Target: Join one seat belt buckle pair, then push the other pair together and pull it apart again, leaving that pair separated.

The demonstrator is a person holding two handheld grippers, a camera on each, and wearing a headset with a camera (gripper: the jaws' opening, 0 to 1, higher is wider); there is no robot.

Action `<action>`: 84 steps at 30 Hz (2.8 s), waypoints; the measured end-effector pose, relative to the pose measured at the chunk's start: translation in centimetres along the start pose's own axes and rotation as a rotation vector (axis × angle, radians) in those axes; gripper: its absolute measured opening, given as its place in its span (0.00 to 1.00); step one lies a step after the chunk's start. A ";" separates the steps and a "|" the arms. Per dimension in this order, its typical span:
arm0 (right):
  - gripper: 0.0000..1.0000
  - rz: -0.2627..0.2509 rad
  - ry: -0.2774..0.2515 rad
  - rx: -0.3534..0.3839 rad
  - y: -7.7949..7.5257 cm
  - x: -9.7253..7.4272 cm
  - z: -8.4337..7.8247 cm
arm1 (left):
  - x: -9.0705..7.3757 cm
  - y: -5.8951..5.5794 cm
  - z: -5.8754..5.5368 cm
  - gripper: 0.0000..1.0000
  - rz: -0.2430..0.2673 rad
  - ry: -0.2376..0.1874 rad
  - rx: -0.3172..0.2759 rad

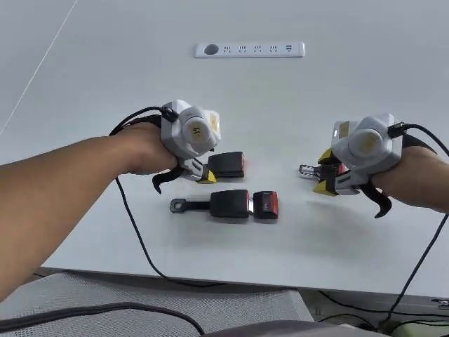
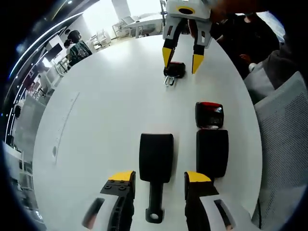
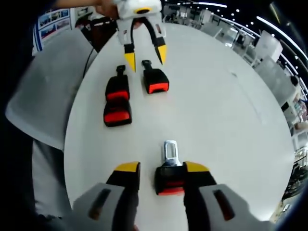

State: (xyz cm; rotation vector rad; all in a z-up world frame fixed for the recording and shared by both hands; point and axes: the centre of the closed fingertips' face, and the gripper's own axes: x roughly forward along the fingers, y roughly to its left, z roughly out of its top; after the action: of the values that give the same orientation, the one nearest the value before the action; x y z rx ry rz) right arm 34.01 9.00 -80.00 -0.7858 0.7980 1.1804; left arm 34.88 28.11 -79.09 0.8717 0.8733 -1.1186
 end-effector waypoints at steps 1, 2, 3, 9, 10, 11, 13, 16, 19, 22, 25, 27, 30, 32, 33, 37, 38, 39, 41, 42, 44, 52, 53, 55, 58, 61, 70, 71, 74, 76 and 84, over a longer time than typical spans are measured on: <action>0.35 -0.010 0.000 0.005 -0.3 -0.1 -0.2 | 0.2 0.0 -0.2 0.42 -0.003 0.005 0.002; 0.35 -0.012 0.000 0.009 -0.5 -0.2 -0.4 | 0.4 0.0 -0.4 0.42 -0.008 0.016 0.008; 0.35 -0.016 0.002 0.020 -0.7 -0.4 -0.6 | 0.5 0.0 -0.6 0.43 -0.012 0.024 0.010; 0.37 -0.019 0.048 0.022 -1.1 -0.5 -2.6 | 1.2 1.3 -1.1 0.44 0.008 0.046 -0.022; 0.37 -0.017 0.052 0.021 -1.1 -0.5 -2.9 | 1.3 1.4 -1.2 0.44 0.006 0.049 -0.025; 0.37 -0.012 0.058 0.030 -1.1 -0.4 -3.2 | 1.4 1.5 -1.3 0.44 0.003 0.055 -0.026; 0.36 -0.010 0.060 0.034 -1.1 -0.4 -3.4 | 1.5 1.5 -1.5 0.45 -0.002 0.062 -0.021; 0.36 0.000 0.051 0.044 -1.1 -0.4 -3.1 | 1.8 1.1 -1.7 0.45 -0.025 0.082 0.014; 0.34 0.018 0.058 0.031 -1.0 -0.2 -3.1 | 2.3 0.6 -1.7 0.45 -0.049 0.098 0.043; 0.33 0.025 0.067 0.013 -1.0 -0.1 -3.0 | 2.5 0.9 -1.6 0.43 -0.046 0.094 0.042; 0.33 0.034 0.071 0.007 -1.0 -0.1 -3.1 | 2.6 1.2 -1.3 0.38 -0.049 0.086 0.035; 0.33 0.038 0.073 0.002 -1.0 -0.1 -3.2 | 2.6 0.7 -1.3 0.35 -0.069 0.087 0.036; 0.32 0.040 0.078 0.001 -1.0 -0.1 -3.2 | 2.7 0.5 -1.4 0.32 -0.076 0.088 0.048; 0.32 0.041 0.081 -0.003 -1.0 -0.1 -3.2 | 2.7 0.5 -1.5 0.31 -0.077 0.088 0.052; 0.32 0.042 0.082 -0.004 -1.0 -0.1 -3.2 | 2.6 0.5 -1.5 0.31 -0.079 0.088 0.057; 0.32 0.046 0.083 -0.013 -1.1 0.0 -3.1 | 2.5 0.3 -1.5 0.31 -0.082 0.092 0.066; 0.32 0.046 0.082 -0.015 -1.1 0.0 -3.0 | 2.5 0.4 -1.5 0.31 -0.083 0.092 0.066; 0.32 0.045 0.081 -0.015 -1.1 0.1 -3.0 | 2.5 0.4 -1.6 0.31 -0.085 0.094 0.062; 0.32 0.039 0.079 -0.025 -1.2 0.1 -2.8 | 2.6 0.4 -1.5 0.31 -0.090 0.095 0.066; 0.32 0.039 0.079 -0.025 -1.2 0.2 -2.7 | 2.6 0.4 -1.6 0.31 -0.093 0.099 0.066; 0.32 0.042 0.077 -0.031 -1.0 0.4 -2.3 | 2.6 0.4 -1.5 0.31 -0.096 0.106 0.062; 0.32 0.048 0.066 -0.069 -0.6 1.5 -0.3 | 2.6 0.3 -1.6 0.30 -0.100 0.143 0.094; 0.32 0.048 0.063 -0.071 -0.6 1.7 0.0 | 2.5 0.3 -1.6 0.30 -0.100 0.144 0.095; 0.32 0.049 0.057 -0.075 -0.5 2.0 0.5 | 2.5 0.3 -1.6 0.30 -0.101 0.143 0.087; 0.32 0.052 0.045 -0.075 -0.3 2.4 1.2 | 2.5 0.2 -1.6 0.30 -0.100 0.147 0.091; 0.32 0.052 0.038 -0.083 -0.2 2.9 2.0 | 2.5 0.2 -1.6 0.30 -0.101 0.154 0.101; 0.32 0.050 0.022 -0.113 0.1 4.4 4.6 | 2.6 0.3 -1.8 0.30 -0.098 0.167 0.109; 0.32 0.049 0.021 -0.114 0.1 4.5 4.9 | 2.6 0.3 -1.7 0.30 -0.097 0.168 0.109; 0.32 0.047 0.019 -0.121 0.1 4.9 5.6 | 2.6 0.2 -1.7 0.30 -0.093 0.172 0.113; 0.32 0.046 0.018 -0.124 0.1 5.1 5.9 | 2.6 0.2 -1.7 0.30 -0.091 0.177 0.121; 0.32 0.049 0.008 -0.140 0.2 5.6 6.9 | 2.7 0.3 -1.8 0.30 -0.095 0.190 0.130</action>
State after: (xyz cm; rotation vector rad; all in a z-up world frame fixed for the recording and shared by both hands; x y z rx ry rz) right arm 35.73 17.58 -81.36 -0.8906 0.7505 1.2886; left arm 35.44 28.78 -82.23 1.0661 1.0155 -1.1984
